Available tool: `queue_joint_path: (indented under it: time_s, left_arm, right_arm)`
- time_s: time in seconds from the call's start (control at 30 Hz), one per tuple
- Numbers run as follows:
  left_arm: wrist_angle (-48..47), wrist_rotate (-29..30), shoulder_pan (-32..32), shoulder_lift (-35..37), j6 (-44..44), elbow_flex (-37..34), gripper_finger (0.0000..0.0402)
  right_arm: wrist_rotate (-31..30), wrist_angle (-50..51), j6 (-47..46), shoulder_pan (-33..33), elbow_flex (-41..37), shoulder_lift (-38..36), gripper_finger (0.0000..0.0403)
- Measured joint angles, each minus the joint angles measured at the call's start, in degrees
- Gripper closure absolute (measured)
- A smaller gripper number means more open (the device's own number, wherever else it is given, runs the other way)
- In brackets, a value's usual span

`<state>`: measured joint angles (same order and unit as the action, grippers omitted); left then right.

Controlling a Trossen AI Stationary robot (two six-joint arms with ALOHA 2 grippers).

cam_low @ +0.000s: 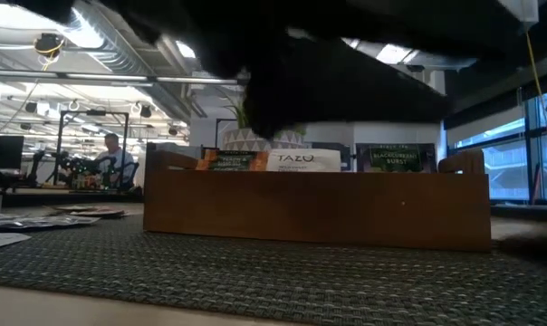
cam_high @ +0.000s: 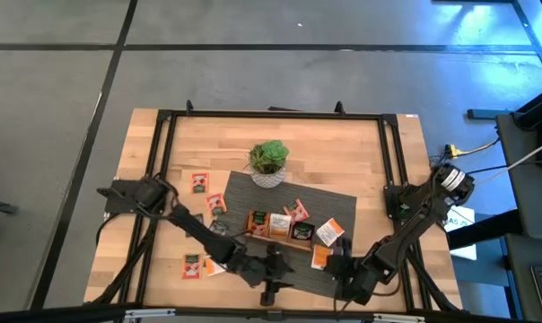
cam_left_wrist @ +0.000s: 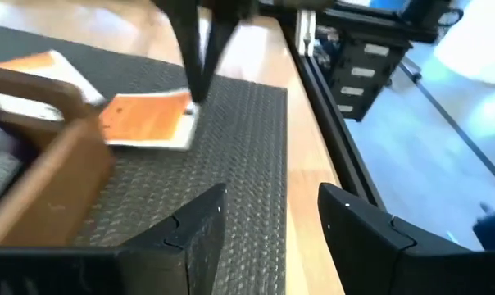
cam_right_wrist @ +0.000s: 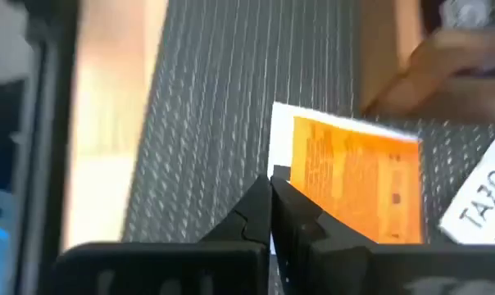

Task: Pick & Place Tea
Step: Put the white tea bag into the middle of the wooden organizer

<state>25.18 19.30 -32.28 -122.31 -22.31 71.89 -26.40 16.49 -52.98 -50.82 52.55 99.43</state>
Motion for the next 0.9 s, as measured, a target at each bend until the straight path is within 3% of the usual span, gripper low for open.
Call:
queue_joint_path:
  time_s: [0.23, 0.43, 0.63, 0.9]
  left_arm:
    - [-2.37, -0.53, 0.59, -5.21, 4.46, 7.50, 0.0210]
    - [-12.30, 6.47, -0.49, -5.39, 5.23, 12.98, 0.0211]
    - [-12.38, 8.23, -0.23, -6.20, 6.63, 15.10, 0.0212]
    - [-11.84, 8.25, 1.29, -13.30, 6.59, 19.94, 0.0210]
  right_arm:
    - [-1.02, 1.07, 0.92, -0.04, 0.07, -1.95, 0.0396]
    - [-1.31, 3.92, -0.81, 0.09, 0.07, -1.94, 0.0378]
    - [-2.82, 4.31, -2.13, 0.47, 0.13, -1.96, 0.0387]
    - [-3.51, 4.30, -1.85, 0.45, 0.20, -2.03, 0.0393]
